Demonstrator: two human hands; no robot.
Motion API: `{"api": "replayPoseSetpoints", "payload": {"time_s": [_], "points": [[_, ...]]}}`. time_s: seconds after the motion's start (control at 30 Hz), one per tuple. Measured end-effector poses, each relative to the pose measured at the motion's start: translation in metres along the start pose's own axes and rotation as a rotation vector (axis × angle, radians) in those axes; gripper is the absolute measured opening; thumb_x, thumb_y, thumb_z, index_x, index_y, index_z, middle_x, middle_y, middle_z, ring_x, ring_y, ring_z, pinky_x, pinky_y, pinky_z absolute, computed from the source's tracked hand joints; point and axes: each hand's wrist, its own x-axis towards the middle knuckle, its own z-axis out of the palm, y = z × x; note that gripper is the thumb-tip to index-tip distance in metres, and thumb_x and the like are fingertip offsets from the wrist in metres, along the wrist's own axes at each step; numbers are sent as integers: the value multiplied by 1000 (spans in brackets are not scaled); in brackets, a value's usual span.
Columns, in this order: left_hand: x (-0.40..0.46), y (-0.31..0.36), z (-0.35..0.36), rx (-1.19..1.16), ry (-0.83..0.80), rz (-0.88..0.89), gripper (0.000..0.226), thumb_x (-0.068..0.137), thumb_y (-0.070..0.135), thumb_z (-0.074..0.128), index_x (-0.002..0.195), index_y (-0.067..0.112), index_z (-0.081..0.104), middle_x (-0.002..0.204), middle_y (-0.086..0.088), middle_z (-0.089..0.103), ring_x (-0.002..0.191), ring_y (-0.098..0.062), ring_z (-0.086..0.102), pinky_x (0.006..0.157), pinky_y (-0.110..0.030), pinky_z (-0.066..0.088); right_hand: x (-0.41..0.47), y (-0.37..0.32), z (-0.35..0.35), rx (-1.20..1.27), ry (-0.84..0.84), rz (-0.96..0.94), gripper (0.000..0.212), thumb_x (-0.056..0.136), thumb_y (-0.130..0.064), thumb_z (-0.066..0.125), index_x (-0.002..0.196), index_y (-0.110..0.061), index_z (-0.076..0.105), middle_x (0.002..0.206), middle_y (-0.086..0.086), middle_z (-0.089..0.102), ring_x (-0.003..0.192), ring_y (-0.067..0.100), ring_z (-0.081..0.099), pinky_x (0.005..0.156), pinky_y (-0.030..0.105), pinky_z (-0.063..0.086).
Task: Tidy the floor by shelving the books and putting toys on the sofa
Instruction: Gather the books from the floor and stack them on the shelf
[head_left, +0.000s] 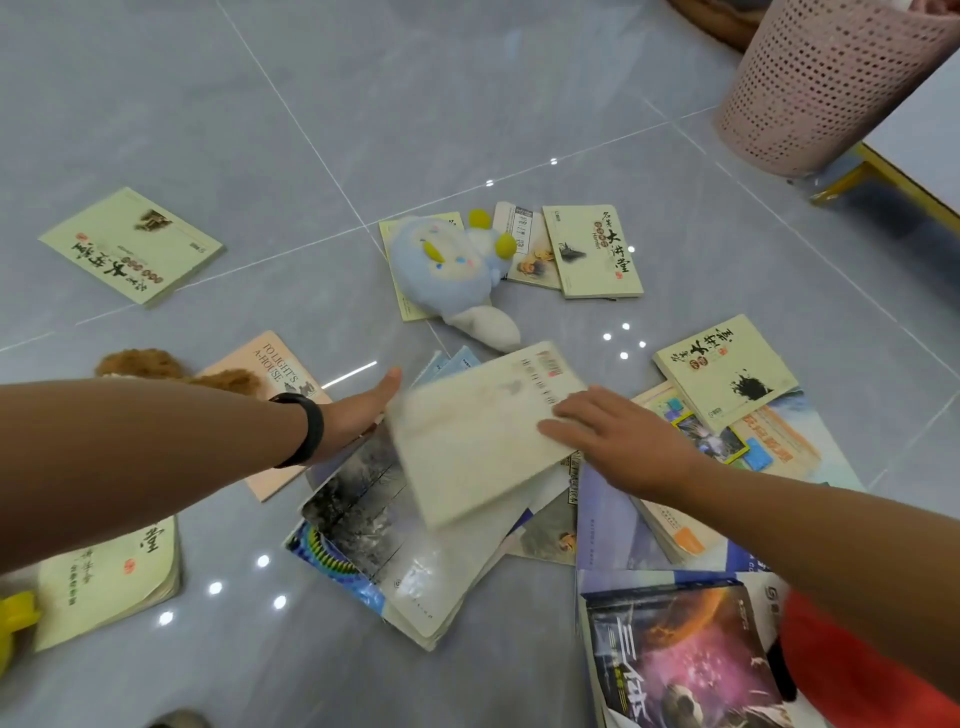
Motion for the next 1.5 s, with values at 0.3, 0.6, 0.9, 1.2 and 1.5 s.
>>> {"api": "replayPoseSetpoints", "payload": {"time_s": [0.3,0.6,0.9,1.2,1.5], "points": [[0,-32,19,359,120,28,96,62,51,91,135,17,39,123,2,61,112,-20,62,96,-41,55,7,-47,6,725,-724,992,51,102,-57,38,99,-11,59,93,12,68,80,32,69,71,37,55],[-9,-24,21,124,-74,96,58,74,31,90,124,17,66,112,0,76,100,-23,74,93,-44,58,7,-128,5,1715,-840,1176,54,92,-63,59,128,-23,61,120,-1,69,100,21,67,90,31,53],[-31,-15,37,70,-336,-26,45,88,18,76,130,21,62,119,-2,74,112,-25,70,100,-46,54,-25,-125,21,1783,-622,1300,49,81,-44,81,122,-23,65,110,-1,77,108,21,71,100,45,55],[-35,8,43,-153,-217,181,45,82,12,82,125,15,68,120,-7,73,110,-29,71,103,-50,51,-6,-100,4,1708,-317,1129,44,90,-26,77,129,-28,59,115,-7,75,104,14,72,85,34,60],[-64,64,33,-117,202,707,44,76,32,85,118,28,71,113,10,75,103,-10,72,90,-38,59,27,-68,-32,1092,357,1043,50,89,-26,76,127,-32,45,107,-25,63,94,-9,60,77,15,48]]}}
